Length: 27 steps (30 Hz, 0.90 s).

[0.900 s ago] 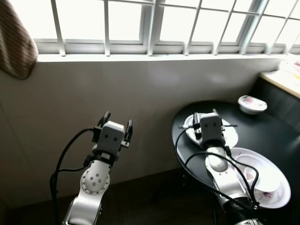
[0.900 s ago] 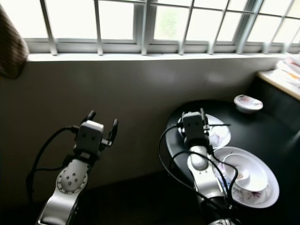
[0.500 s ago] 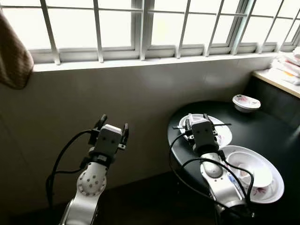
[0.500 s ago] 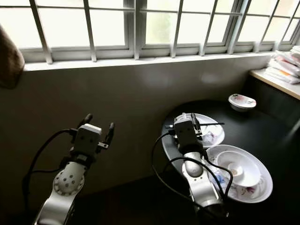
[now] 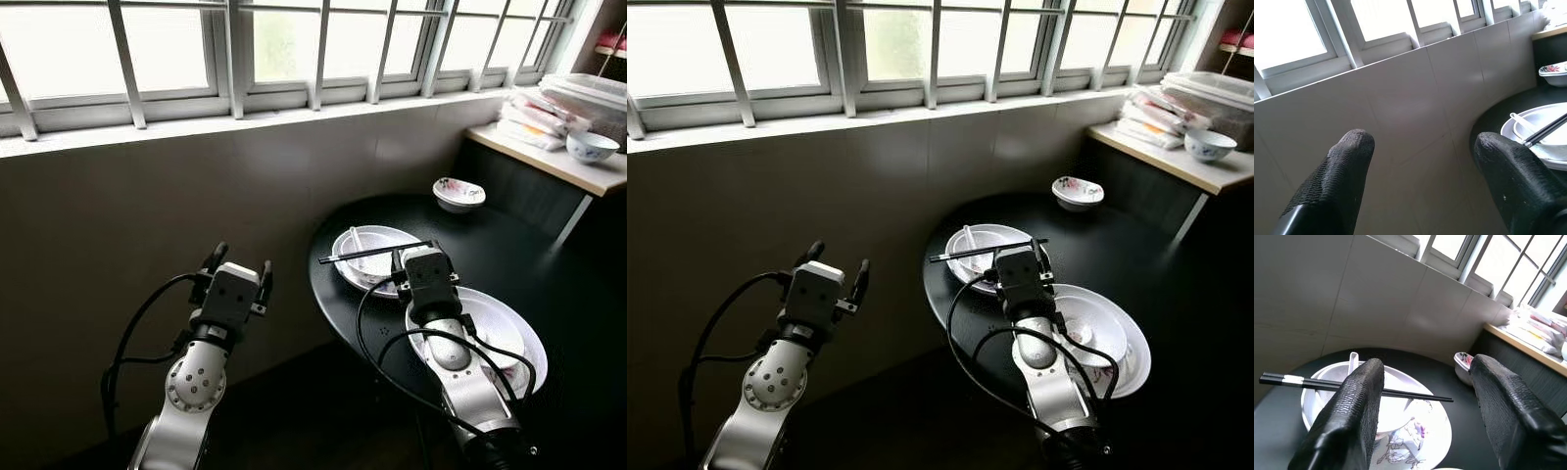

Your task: Kitchen organization

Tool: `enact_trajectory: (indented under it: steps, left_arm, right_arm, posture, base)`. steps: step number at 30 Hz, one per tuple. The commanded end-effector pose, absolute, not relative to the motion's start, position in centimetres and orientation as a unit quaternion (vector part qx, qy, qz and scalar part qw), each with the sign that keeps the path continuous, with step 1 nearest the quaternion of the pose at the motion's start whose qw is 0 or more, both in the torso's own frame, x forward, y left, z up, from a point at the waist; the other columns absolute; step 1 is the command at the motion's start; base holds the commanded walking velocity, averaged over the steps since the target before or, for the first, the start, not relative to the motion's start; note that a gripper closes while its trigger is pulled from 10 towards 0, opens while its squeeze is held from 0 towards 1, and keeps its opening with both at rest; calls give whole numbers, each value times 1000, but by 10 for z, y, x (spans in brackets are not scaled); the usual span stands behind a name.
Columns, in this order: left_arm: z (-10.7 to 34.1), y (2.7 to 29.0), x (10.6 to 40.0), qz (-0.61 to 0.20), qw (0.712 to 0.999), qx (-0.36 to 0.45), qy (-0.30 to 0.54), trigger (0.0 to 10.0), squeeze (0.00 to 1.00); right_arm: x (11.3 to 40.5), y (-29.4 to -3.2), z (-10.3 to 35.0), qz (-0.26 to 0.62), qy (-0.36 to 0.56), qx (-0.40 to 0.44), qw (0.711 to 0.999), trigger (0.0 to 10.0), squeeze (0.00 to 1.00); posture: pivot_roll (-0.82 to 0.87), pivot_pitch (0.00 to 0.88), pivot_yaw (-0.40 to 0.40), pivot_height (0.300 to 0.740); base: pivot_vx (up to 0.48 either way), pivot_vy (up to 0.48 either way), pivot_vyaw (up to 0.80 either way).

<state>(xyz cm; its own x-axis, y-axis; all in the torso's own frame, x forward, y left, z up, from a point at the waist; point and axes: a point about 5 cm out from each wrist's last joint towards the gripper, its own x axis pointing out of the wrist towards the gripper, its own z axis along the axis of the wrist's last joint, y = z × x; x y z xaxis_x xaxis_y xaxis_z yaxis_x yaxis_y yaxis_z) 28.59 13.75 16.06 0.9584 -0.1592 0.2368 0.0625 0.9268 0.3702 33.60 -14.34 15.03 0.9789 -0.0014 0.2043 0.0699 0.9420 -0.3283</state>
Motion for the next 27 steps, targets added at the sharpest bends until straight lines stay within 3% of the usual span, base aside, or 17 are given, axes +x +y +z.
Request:
enact_trajectory:
  steps: [1, 18, 27]
  left_arm:
    - [158, 137, 284, -60, 973, 183, -128, 10000, 0]
    - [153, 137, 285, -63, 973, 183, -123, 10000, 0]
    - [123, 141, 276, -80, 974, 199, -69, 10000, 0]
  right_arm:
    - [334, -146, 150, -19, -98, -173, 980, 10000, 0]
    - [331, -143, 142, 4, -86, -196, 977, 10000, 0]
    - [316, -140, 112, 48, -27, -232, 971, 10000, 0]
  posture:
    - [26, 0, -46, 740]
    - [24, 0, -44, 740]
    - [25, 0, -44, 740]
  base:
    - [0, 0, -800]
    - [0, 0, -800]
    - [0, 0, 0]
